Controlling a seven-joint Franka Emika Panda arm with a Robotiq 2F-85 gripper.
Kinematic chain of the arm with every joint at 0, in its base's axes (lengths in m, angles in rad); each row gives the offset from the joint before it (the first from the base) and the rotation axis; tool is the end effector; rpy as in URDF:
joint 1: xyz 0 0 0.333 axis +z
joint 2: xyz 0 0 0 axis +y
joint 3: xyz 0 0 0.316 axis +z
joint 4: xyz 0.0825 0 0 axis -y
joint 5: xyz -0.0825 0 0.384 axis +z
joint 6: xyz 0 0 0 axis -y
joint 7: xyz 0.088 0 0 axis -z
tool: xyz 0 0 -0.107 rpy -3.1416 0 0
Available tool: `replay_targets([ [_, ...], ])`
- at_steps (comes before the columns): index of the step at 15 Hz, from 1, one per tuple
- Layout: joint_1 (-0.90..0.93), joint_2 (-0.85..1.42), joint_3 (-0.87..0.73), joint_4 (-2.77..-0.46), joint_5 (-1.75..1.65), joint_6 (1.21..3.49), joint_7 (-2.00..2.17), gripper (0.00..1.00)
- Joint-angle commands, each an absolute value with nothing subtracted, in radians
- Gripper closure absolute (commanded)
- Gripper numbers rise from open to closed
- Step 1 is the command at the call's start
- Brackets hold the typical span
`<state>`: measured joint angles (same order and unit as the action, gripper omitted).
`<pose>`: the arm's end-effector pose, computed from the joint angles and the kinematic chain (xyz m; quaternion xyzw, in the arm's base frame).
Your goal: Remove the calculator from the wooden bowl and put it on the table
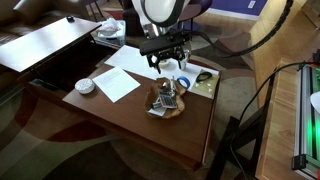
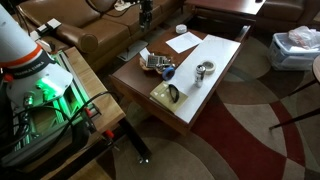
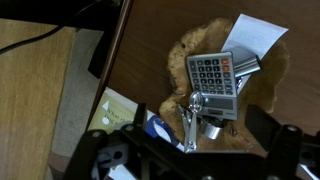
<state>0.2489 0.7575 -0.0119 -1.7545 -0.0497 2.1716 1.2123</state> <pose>0.6003 0.1432 0.1139 0.8788 -0.4455 -0.1121 0.1288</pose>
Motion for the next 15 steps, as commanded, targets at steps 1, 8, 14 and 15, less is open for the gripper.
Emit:
replay_targets([
  [1,0.328,0.994,-0.064,-1.524,-0.107,2.128,1.291,0.00],
  [8,0.394,1.295,-0.101,-1.178,-0.182,1.860,1.290,0.00],
  [14,0.368,1.313,-0.064,-1.138,-0.160,1.828,1.222,0.00],
  [15,0.364,1.318,-0.062,-1.128,-0.160,1.823,1.217,0.00],
])
